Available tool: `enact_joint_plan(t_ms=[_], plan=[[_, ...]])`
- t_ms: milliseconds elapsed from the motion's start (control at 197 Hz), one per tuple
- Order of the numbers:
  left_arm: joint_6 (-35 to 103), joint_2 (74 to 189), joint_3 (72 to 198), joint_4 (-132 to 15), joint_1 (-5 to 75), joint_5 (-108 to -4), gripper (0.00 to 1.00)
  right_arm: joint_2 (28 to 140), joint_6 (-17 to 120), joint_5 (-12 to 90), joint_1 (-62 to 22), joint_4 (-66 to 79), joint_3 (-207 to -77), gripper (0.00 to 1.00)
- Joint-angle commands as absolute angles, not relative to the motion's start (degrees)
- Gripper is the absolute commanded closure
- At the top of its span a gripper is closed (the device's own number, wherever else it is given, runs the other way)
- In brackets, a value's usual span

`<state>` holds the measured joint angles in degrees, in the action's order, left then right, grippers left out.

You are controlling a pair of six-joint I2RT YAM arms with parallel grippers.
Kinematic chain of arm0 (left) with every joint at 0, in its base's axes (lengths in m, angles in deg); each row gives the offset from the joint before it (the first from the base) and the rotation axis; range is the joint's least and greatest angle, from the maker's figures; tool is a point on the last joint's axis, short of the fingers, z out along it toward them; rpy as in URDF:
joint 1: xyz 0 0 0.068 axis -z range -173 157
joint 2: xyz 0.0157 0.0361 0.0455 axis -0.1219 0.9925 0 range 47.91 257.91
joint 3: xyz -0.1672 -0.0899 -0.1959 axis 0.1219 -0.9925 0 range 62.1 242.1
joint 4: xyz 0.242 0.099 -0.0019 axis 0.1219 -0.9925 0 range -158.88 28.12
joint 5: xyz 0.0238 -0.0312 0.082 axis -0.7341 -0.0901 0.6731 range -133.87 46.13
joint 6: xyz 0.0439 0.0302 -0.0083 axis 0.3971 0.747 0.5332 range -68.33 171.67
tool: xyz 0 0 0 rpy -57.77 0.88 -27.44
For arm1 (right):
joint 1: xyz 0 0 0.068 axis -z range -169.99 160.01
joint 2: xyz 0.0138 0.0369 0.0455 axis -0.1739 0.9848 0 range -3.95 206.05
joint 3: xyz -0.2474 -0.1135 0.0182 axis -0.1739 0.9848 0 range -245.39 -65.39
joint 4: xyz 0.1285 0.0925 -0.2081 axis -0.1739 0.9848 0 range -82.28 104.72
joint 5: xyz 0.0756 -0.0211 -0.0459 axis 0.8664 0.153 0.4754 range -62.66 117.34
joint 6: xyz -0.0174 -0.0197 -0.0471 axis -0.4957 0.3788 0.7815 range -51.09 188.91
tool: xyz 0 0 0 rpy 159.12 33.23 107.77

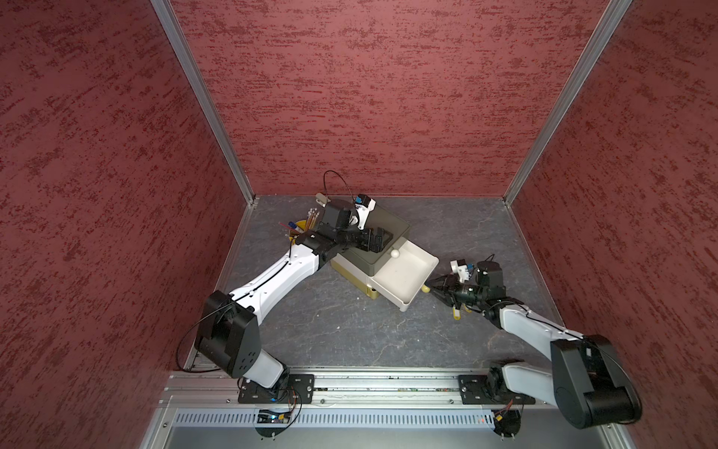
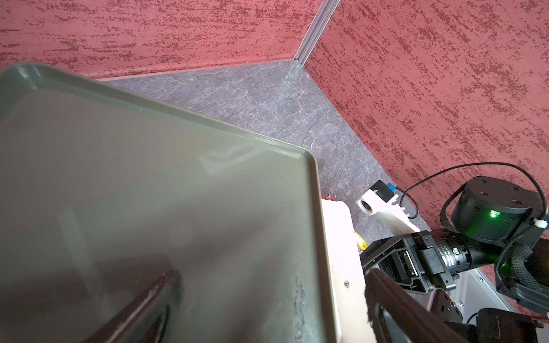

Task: Take the keys out of the drawer
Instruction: Close the drawer in the storage box.

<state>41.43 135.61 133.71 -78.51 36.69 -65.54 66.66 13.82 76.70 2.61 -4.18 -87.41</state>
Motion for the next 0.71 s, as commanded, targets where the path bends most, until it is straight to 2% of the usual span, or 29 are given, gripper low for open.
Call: enact_joint_plan(t_ms=[0, 223, 705], plan=[[39.5, 138.2, 129.5, -93.6, 37.7, -65.2, 0.0, 69.5, 12.8, 74.5, 1.2, -6.1, -84.8, 0.65], [39.4, 137.6, 128.8, -93.8, 38.1, -65.0, 0.0, 70.6, 11.7, 73.9, -0.1, -9.0, -84.4, 0.69], [39.2, 136.5, 128.0, -94.2, 38.9, -64.2, 0.0, 78.7, 7.7, 73.5, -2.4, -19.2, -86.3, 0.7]])
